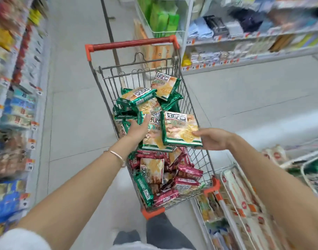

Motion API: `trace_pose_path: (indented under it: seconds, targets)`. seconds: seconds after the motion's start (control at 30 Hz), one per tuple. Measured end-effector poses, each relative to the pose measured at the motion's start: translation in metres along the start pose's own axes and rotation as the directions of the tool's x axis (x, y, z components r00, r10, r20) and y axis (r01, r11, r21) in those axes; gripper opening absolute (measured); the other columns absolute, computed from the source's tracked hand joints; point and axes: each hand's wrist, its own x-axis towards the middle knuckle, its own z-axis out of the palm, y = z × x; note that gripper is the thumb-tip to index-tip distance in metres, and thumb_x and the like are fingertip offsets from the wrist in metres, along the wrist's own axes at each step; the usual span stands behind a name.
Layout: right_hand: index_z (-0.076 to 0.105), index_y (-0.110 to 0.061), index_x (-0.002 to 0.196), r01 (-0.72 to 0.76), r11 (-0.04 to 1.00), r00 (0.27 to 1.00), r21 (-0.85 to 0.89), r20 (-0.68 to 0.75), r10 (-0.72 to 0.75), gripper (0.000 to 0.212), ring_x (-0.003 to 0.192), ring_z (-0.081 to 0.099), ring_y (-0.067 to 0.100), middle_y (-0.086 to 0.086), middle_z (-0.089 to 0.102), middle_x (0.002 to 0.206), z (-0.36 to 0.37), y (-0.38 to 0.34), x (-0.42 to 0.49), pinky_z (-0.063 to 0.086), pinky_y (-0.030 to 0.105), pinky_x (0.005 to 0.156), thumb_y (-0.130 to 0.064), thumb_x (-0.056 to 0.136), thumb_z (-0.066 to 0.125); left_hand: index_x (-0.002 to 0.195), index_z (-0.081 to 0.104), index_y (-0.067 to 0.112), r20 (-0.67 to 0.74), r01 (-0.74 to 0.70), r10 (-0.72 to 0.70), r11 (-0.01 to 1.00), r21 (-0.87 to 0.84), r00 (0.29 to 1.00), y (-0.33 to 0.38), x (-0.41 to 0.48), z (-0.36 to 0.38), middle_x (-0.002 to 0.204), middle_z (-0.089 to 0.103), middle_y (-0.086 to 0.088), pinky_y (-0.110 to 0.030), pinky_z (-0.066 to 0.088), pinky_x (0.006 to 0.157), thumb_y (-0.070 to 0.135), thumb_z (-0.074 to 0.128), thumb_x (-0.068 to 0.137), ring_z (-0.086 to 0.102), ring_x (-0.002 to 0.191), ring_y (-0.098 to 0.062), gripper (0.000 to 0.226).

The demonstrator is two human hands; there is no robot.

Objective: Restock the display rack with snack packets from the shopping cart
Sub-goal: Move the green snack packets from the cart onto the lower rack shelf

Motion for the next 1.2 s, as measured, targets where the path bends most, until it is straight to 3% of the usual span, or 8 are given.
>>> trace_pose_path:
  seconds: [0.17,0.3,0.37,0.5,0.6,0.83,0.97,1.2]
  targets:
    - [0.034,-0.001,0.149,0.092,0.995,0.996,0.050,-0.017,-0.091,0.065,0.128,0.050,0.031,0.014,0.056,0.142,0.055,0.030,-0.013,0.041,0.048,0.108,-0.023,0.092,0.058,0.160,0.001,0.012,0.194,-0.144,0.124,0.985,0.092,0.973,0.015,-0.025,0.022,0.167,0.007,-0.011,-0.050,0.014,0.121,0.069,0.020,0.097,0.011,0.153,-0.033,0.086]
    - [0.041,-0.007,0.138,0.134,0.975,0.984,0.177,-0.144,-0.109,0.069,0.110,0.056,0.028,0.013,0.056,0.128,0.088,0.057,-0.042,0.048,0.049,0.099,-0.032,0.080,0.070,0.160,-0.004,0.026,0.356,-0.153,0.108,0.983,0.100,0.928,0.014,-0.052,0.026,0.168,-0.002,-0.005,-0.056,0.007,0.122,0.081,0.004,0.088,0.002,0.154,-0.032,0.091]
    - [0.046,-0.011,0.130,0.169,0.955,0.961,0.245,-0.256,-0.104,0.061,0.099,0.061,0.027,0.012,0.062,0.116,0.098,0.077,-0.061,0.052,0.041,0.087,-0.030,0.076,0.068,0.160,-0.006,0.031,0.461,-0.127,0.055,0.984,0.128,0.886,0.008,-0.065,0.029,0.168,-0.005,-0.004,-0.060,0.006,0.121,0.093,0.015,0.074,0.000,0.154,-0.032,0.108]
    - [0.055,-0.014,0.120,0.256,0.897,0.915,0.359,-0.389,-0.105,0.035,0.105,0.060,0.028,0.011,0.064,0.115,0.124,0.122,-0.115,0.047,0.043,0.097,-0.034,0.091,0.054,0.160,-0.003,0.028,0.660,-0.304,0.039,0.906,0.293,0.750,-0.003,-0.094,0.051,0.167,-0.008,-0.001,-0.059,0.009,0.120,0.092,0.062,0.050,-0.001,0.154,-0.028,0.144]
    - [0.057,-0.013,0.119,0.373,0.822,0.837,0.430,-0.538,-0.098,0.035,0.101,0.063,0.026,0.010,0.068,0.111,0.135,0.159,-0.165,0.050,0.042,0.095,-0.040,0.097,0.051,0.159,-0.007,0.026,0.724,-0.357,0.031,0.884,0.301,0.689,-0.003,-0.121,0.090,0.167,-0.002,-0.004,-0.061,0.016,0.120,0.077,0.073,0.063,0.008,0.153,-0.031,0.135]
    - [0.062,-0.017,0.115,0.610,0.663,0.591,0.434,-0.806,-0.016,0.039,0.094,0.068,0.026,0.009,0.075,0.099,0.146,0.246,-0.300,0.054,0.038,0.084,-0.050,0.096,0.054,0.157,0.022,0.027,0.800,-0.650,0.222,0.717,0.253,0.557,0.007,-0.245,0.217,0.162,0.029,-0.010,-0.058,0.029,0.117,0.102,0.049,0.046,0.034,0.145,-0.035,0.137]
    - [0.061,-0.020,0.118,0.717,0.602,0.404,0.352,-0.913,0.053,0.037,0.095,0.068,0.027,0.008,0.073,0.105,0.138,0.299,-0.371,0.054,0.041,0.090,-0.047,0.093,0.061,0.160,0.019,0.016,0.868,-0.744,0.277,0.652,0.145,0.411,0.003,-0.314,0.291,0.165,0.021,-0.007,-0.050,0.025,0.120,0.076,0.050,0.086,0.026,0.149,-0.032,0.100]
    - [0.065,-0.015,0.106,0.825,0.529,0.182,0.198,-0.980,0.083,0.016,0.075,0.071,0.019,0.005,0.074,0.091,0.087,0.398,-0.500,0.057,0.030,0.066,-0.024,0.094,0.059,0.155,0.032,0.014,0.939,-0.845,0.269,0.533,0.039,0.213,0.014,-0.429,0.428,0.159,0.035,-0.007,-0.033,0.032,0.109,0.062,0.056,0.092,0.036,0.143,-0.028,0.082]
